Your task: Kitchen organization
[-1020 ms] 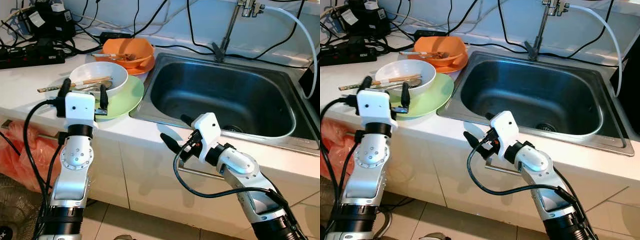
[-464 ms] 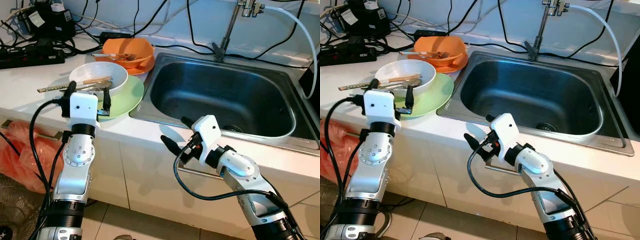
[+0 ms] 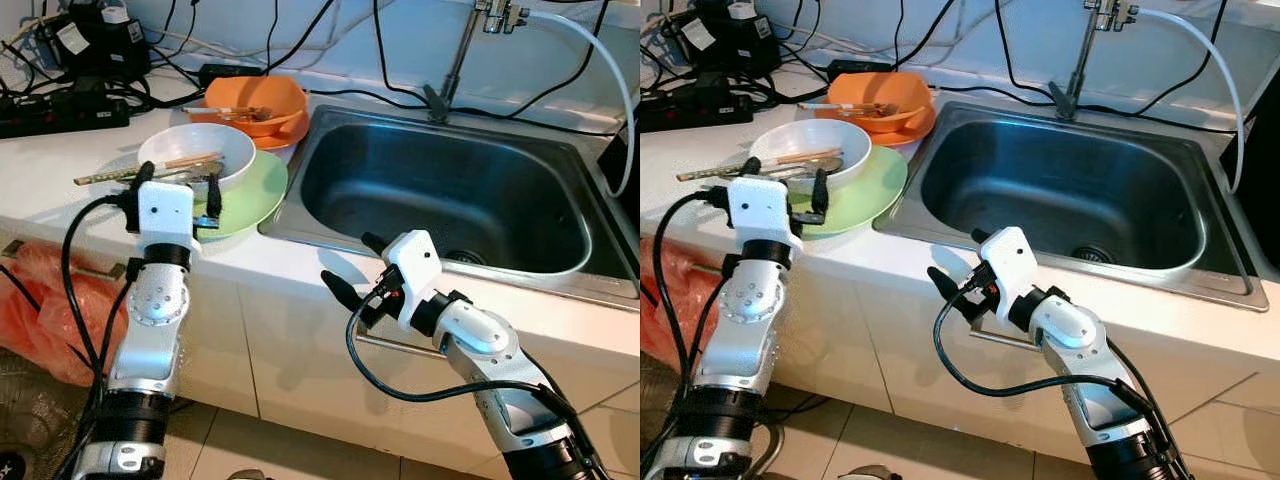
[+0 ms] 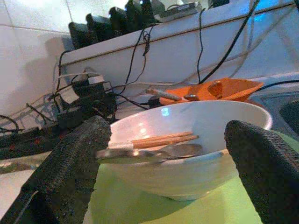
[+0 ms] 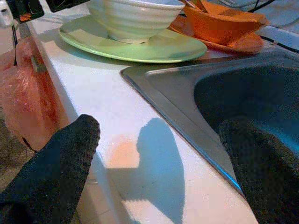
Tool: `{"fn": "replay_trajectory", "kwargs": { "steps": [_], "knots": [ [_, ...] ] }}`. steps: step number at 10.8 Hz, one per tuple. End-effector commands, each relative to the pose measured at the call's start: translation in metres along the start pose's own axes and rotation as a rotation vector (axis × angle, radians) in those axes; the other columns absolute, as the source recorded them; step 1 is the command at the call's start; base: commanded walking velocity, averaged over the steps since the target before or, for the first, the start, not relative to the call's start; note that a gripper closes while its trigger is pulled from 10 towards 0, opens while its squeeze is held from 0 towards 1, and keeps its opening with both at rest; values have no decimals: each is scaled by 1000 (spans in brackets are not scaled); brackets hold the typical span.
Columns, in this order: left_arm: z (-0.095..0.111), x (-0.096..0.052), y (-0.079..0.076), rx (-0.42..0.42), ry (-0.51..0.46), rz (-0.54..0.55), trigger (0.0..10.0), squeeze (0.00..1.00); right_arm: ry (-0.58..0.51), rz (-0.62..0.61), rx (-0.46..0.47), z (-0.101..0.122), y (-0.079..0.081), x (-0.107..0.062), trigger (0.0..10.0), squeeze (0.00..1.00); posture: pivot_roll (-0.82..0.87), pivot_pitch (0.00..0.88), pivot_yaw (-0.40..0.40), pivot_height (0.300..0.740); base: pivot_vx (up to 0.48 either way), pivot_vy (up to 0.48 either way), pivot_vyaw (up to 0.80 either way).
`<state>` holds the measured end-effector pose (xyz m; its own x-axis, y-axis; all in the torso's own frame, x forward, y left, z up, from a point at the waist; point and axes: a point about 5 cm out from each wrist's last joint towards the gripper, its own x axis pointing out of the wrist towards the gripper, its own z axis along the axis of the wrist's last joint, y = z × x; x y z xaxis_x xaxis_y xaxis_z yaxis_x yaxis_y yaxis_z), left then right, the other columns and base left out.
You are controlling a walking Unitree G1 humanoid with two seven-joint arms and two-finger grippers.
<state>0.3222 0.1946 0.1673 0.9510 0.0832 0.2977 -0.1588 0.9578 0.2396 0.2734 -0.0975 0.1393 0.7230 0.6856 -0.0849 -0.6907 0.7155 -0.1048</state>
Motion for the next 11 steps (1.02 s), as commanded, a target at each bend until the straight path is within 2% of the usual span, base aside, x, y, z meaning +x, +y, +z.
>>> {"fn": "replay_trajectory", "kwargs": {
  "steps": [1, 4, 5, 6, 7, 10, 11],
  "knots": [
    [2, 4, 0, -21, -5, 0, 10000, 0, -6, 23, -9, 3, 3, -1, 10000, 0, 87, 0, -18, 740, 0, 0, 0],
    [-1, 5, -4, -60, 18, -39, 10000, 0, 0, 29, -8, 1, 6, -2, 10000, 0, 87, 0, -18, 740, 0, 0, 0],
    [-1, 5, -6, -70, 14, -68, 4510, 0, 2, 29, -6, 1, 7, -1, 10000, 0, 88, 0, -15, 740, 0, 0, 0],
    [-1, 5, -7, -82, 16, -78, 3961, 0, 1, 30, -7, 0, 8, -1, 10000, 0, 88, 0, -15, 740, 0, 0, 0],
    [-1, 4, -8, -97, 20, -88, 0, 0, 0, 30, -8, 0, 8, -1, 10000, 0, 88, 0, -14, 740, 0, 0, 0],
    [-2, 5, -10, -109, 22, -114, 0, 0, 1, 33, -10, 0, 9, -1, 10000, 0, 88, 0, -13, 740, 0, 0, 0],
    [-2, 5, -10, -112, 23, -114, 706, 0, 2, 35, -10, 0, 9, -1, 10000, 0, 90, 0, -14, 740, 0, 0, 0]
  ]
}}
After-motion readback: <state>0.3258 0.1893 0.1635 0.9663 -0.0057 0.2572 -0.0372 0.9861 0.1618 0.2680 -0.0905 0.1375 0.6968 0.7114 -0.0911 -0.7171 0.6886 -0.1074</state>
